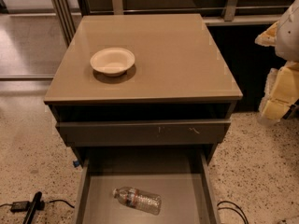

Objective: Pick water bottle from middle drawer and place on counter

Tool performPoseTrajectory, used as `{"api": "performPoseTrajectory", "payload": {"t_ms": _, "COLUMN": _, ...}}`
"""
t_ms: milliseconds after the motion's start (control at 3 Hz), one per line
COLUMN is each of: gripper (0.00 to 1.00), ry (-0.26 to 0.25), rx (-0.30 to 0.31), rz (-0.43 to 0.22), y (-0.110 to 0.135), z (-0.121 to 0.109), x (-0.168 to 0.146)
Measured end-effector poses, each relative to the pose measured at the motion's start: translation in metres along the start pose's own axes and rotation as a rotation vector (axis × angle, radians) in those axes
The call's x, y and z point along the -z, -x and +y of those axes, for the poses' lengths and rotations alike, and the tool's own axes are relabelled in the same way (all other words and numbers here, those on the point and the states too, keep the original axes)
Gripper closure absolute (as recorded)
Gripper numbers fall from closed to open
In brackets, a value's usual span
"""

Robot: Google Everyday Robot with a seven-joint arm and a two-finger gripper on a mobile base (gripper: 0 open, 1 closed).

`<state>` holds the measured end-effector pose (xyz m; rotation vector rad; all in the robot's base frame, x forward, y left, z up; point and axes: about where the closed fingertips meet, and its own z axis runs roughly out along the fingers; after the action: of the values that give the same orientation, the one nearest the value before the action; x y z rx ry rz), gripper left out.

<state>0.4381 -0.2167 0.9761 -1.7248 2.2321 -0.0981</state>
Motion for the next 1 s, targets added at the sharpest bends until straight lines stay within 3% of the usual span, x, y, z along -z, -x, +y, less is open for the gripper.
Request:
{"api": "performPoseTrajectory", "payload": {"t_ms": 333, "gripper": 0.0, "ry": 0.0, "rx": 0.0, "rz": 0.0, "y": 0.0, "z": 0.0, "x": 0.0}}
{"api": "performPoseTrajectory", "payload": {"t_ms": 1000, "gripper": 0.0, "ry": 0.055, "rx": -0.088, "rz": -0.108, "y": -0.01, "z": 0.031, "x": -0.045}}
